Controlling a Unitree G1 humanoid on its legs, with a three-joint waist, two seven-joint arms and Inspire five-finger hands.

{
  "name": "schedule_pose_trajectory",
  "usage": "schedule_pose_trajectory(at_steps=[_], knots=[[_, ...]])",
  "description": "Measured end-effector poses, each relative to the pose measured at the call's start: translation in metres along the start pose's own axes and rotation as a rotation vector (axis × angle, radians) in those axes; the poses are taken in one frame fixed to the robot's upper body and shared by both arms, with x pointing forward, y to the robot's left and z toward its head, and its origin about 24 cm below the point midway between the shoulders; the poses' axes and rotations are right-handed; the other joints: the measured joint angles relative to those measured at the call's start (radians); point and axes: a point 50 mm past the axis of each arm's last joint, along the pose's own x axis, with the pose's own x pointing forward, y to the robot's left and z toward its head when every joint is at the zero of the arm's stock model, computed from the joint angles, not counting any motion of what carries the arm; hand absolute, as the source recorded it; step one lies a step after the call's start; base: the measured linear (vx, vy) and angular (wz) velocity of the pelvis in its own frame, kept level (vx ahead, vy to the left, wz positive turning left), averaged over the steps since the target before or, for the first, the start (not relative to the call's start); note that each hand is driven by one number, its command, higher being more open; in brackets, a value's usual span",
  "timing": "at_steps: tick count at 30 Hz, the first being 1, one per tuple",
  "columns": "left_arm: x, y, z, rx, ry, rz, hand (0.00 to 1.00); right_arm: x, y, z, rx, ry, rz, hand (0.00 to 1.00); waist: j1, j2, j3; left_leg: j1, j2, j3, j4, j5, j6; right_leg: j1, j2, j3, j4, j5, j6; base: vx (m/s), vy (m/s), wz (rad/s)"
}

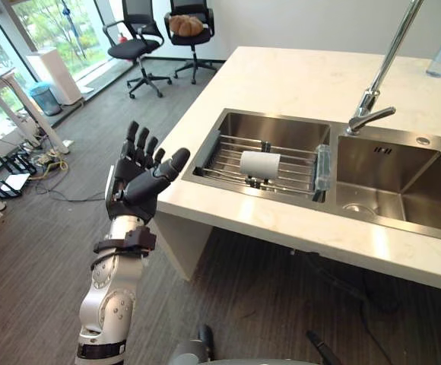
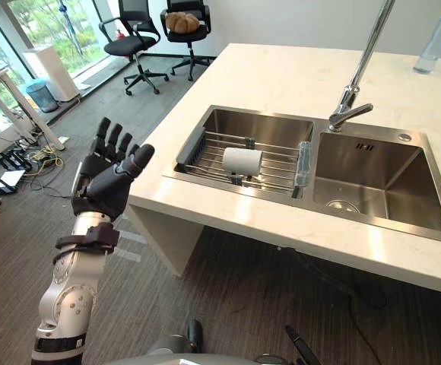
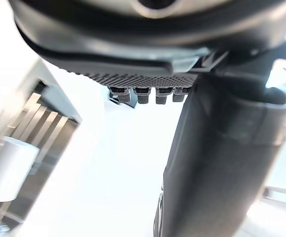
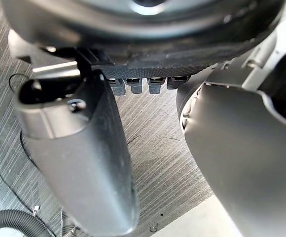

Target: Walk over to the sink, pick up the cup, carry it to the dishwasher, place the cup inside the dishwasher, then close the dishwasher door

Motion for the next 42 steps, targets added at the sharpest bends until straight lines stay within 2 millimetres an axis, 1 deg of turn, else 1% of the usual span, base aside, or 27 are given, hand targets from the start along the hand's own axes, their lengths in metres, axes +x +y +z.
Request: schedule_pose_trajectory(at_steps=[5,6,8,9,10,11,12,13,15,16,17,18,19,20,21,22,23,24,25,26,28,31,32,35,37,41,42], knots=[[-0.005,-0.009,-0.013,-0.011,0.066,-0.090,1.00,0.000,-0.002,0.002,-0.007,-0.001,-0.010,1.00,-0.013,0.000,-0.007,0.006,0.012,0.055,0.061,-0.072,-0.010,0.001,-0.006,0.056,-0.014,-0.005,0.010,0.08,-0.029,-0.41],[-0.005,-0.012,-0.015,-0.014,0.081,-0.112,1.00,-0.001,-0.003,0.003,-0.004,-0.007,-0.012,1.00,-0.019,-0.005,-0.013,0.003,0.010,0.062,0.082,-0.101,-0.007,-0.012,-0.013,0.068,0.007,-0.025,0.010,0.09,-0.014,-0.28],[-0.005,-0.017,-0.019,-0.018,0.098,-0.152,1.00,-0.001,-0.006,0.002,0.015,-0.011,-0.023,1.00,-0.019,-0.014,-0.032,0.001,-0.007,0.055,0.097,-0.132,-0.006,-0.040,-0.032,0.085,0.062,-0.061,0.013,0.15,-0.003,-0.27],[-0.005,-0.022,-0.022,-0.022,0.111,-0.188,1.00,-0.002,-0.010,0.002,0.032,-0.014,-0.036,1.00,-0.019,-0.018,-0.047,0.004,-0.029,0.036,0.096,-0.148,-0.004,-0.056,-0.049,0.083,0.110,-0.081,0.019,0.18,0.004,-0.17],[-0.005,-0.026,-0.024,-0.019,0.117,-0.209,1.00,-0.003,-0.011,0.003,0.039,-0.022,-0.040,1.00,-0.019,-0.015,-0.052,0.007,-0.035,0.024,0.091,-0.155,-0.004,-0.075,-0.054,0.076,0.151,-0.086,0.020,0.18,0.022,-0.06],[-0.005,-0.033,-0.028,-0.012,0.130,-0.251,1.00,-0.004,-0.013,0.007,0.057,-0.044,-0.046,1.00,-0.019,-0.003,-0.059,0.014,-0.039,0.000,0.088,-0.164,-0.001,-0.130,-0.061,0.055,0.280,-0.089,0.022,0.14,0.040,-0.01],[-0.004,-0.037,-0.029,-0.009,0.133,-0.275,1.00,-0.004,-0.013,0.008,0.063,-0.052,-0.043,1.00,-0.020,-0.003,-0.059,0.023,-0.042,-0.010,0.084,-0.166,-0.002,-0.164,-0.070,0.051,0.364,-0.089,0.022,0.21,0.092,0.07],[0.000,-0.046,-0.028,0.018,0.132,-0.335,1.00,-0.003,-0.010,0.007,0.062,-0.053,-0.031,1.00,-0.022,-0.037,-0.050,0.060,-0.063,-0.016,0.085,-0.177,0.007,-0.244,-0.115,0.063,0.583,-0.081,0.032,0.20,0.078,0.13],[0.003,-0.052,-0.027,0.050,0.127,-0.369,1.00,-0.003,-0.010,0.000,0.070,-0.037,-0.034,1.00,-0.033,-0.080,-0.051,0.096,-0.087,-0.030,0.087,-0.203,0.018,-0.285,-0.171,0.055,0.737,-0.043,0.031,0.22,0.018,0.25],[0.003,-0.054,-0.028,0.056,0.119,-0.370,1.00,-0.004,-0.014,-0.002,0.072,-0.033,-0.043,1.00,-0.049,-0.073,-0.051,0.133,-0.084,-0.042,0.080,-0.221,0.027,-0.313,-0.206,0.021,0.840,0.044,-0.005,0.23,-0.022,0.23],[0.003,-0.055,-0.028,0.052,0.113,-0.367,1.00,-0.004,-0.015,-0.005,0.075,-0.028,-0.045,1.00,-0.051,-0.053,-0.051,0.145,-0.075,-0.041,0.079,-0.224,0.025,-0.325,-0.213,0.013,0.875,0.053,-0.023,0.26,-0.031,0.08],[0.004,-0.053,-0.026,0.053,0.086,-0.356,1.00,-0.004,-0.014,-0.012,0.087,0.000,-0.042,1.00,-0.053,-0.041,-0.054,0.155,-0.053,-0.040,0.080,-0.236,0.018,-0.360,-0.212,-0.007,0.893,-0.048,-0.037,0.20,-0.039,-0.10],[0.008,-0.053,-0.022,0.072,0.052,-0.347,1.00,-0.002,-0.008,-0.019,0.138,0.014,-0.025,1.00,-0.055,-0.022,-0.045,0.161,-0.025,-0.041,0.075,-0.241,0.010,-0.408,-0.194,-0.027,0.845,-0.113,-0.039,0.18,-0.062,-0.10],[0.010,-0.053,-0.020,0.072,0.038,-0.343,1.00,-0.001,-0.005,-0.019,0.160,0.008,-0.013,1.00,-0.060,-0.018,-0.043,0.162,-0.008,-0.044,0.075,-0.244,0.005,-0.428,-0.176,-0.029,0.788,-0.126,-0.040,0.18,-0.110,-0.04],[0.015,-0.052,-0.019,0.079,0.022,-0.336,1.00,0.001,-0.002,-0.018,0.171,0.002,-0.001,1.00,-0.067,-0.008,-0.037,0.163,0.015,-0.050,0.080,-0.247,-0.001,-0.451,-0.148,-0.024,0.679,-0.126,-0.039,0.18,-0.165,0.07],[0.020,-0.051,-0.018,0.112,0.013,-0.330,1.00,0.001,-0.001,-0.019,0.168,0.006,0.000,1.00,-0.072,-0.016,-0.034,0.167,0.022,-0.060,0.095,-0.251,-0.008,-0.457,-0.121,0.004,0.504,-0.083,-0.030,0.24,-0.243,0.15],[0.023,-0.052,-0.015,0.144,0.002,-0.337,1.00,0.000,-0.003,-0.025,0.170,0.021,-0.008,1.00,-0.072,-0.052,-0.034,0.180,0.008,-0.074,0.117,-0.270,-0.035,-0.443,-0.115,0.033,0.350,0.076,-0.053,0.17,-0.183,0.26],[0.025,-0.053,-0.014,0.161,-0.012,-0.342,1.00,-0.001,-0.006,-0.031,0.166,0.038,-0.019,1.00,-0.078,-0.060,-0.026,0.193,0.015,-0.090,0.131,-0.306,-0.064,-0.427,-0.111,0.046,0.344,0.105,0.005,0.22,-0.278,0.23],[0.024,-0.056,-0.020,0.145,-0.007,-0.331,1.00,-0.002,-0.012,-0.027,0.157,0.029,-0.037,1.00,-0.076,-0.019,-0.027,0.193,0.062,-0.100,0.146,-0.336,-0.077,-0.412,-0.065,0.028,0.332,0.092,-0.006,0.18,-0.239,0.00],[0.022,-0.060,-0.022,0.137,-0.009,-0.342,1.00,-0.003,-0.013,-0.023,0.142,0.023,-0.043,1.00,-0.061,0.005,-0.033,0.193,0.086,-0.099,0.145,-0.346,-0.069,-0.404,-0.037,0.030,0.303,0.097,-0.010,0.22,-0.278,-0.28],[0.021,-0.070,-0.024,0.164,-0.022,-0.387,1.00,-0.003,-0.012,-0.023,0.129,0.023,-0.043,1.00,-0.052,0.012,-0.038,0.210,0.113,-0.097,0.113,-0.346,-0.067,-0.401,0.005,0.030,0.277,0.101,-0.018,0.10,-0.106,-0.32],[0.019,-0.076,-0.027,0.240,-0.033,-0.426,1.00,-0.003,-0.013,-0.023,0.140,0.022,-0.049,1.00,-0.054,0.010,-0.036,0.229,0.109,-0.093,0.080,-0.333,-0.079,-0.392,0.013,0.034,0.250,0.117,-0.014,0.06,-0.012,-0.09],[0.018,-0.076,-0.027,0.287,-0.043,-0.433,1.00,-0.003,-0.015,-0.027,0.144,0.030,-0.057,1.00,-0.057,0.016,-0.041,0.234,0.103,-0.093,0.067,-0.324,-0.080,-0.379,0.012,0.035,0.223,0.135,-0.008,0.03,0.066,-0.03],[0.018,-0.072,-0.023,0.444,-0.076,-0.438,1.00,-0.003,-0.015,-0.037,0.157,0.027,-0.065,1.00,-0.066,0.014,-0.041,0.235,0.086,-0.086,0.045,-0.312,-0.073,-0.359,0.007,0.043,0.150,0.181,0.004,0.00,0.077,-0.07],[0.018,-0.067,-0.021,0.554,-0.075,-0.446,1.00,-0.003,-0.015,-0.036,0.123,0.011,-0.071,1.00,-0.070,0.012,-0.040,0.233,0.069,-0.065,0.030,-0.303,-0.061,-0.347,0.003,0.058,0.082,0.227,0.011,-0.03,0.103,-0.22],[0.018,-0.056,-0.016,0.797,-0.077,-0.464,1.00,-0.003,-0.015,-0.034,0.058,-0.004,-0.086,1.00,-0.082,0.005,-0.036,0.211,0.053,-0.059,0.022,-0.293,-0.052,-0.309,0.000,0.055,-0.063,0.311,0.013,-0.05,0.063,-0.07],[0.018,-0.055,-0.016,0.810,-0.076,-0.466,1.00,-0.003,-0.015,-0.034,0.053,-0.005,-0.086,1.00,-0.082,0.005,-0.036,0.209,0.052,-0.059,0.020,-0.292,-0.052,-0.306,0.000,0.054,-0.072,0.315,0.012,-0.04,0.023,0.05]])
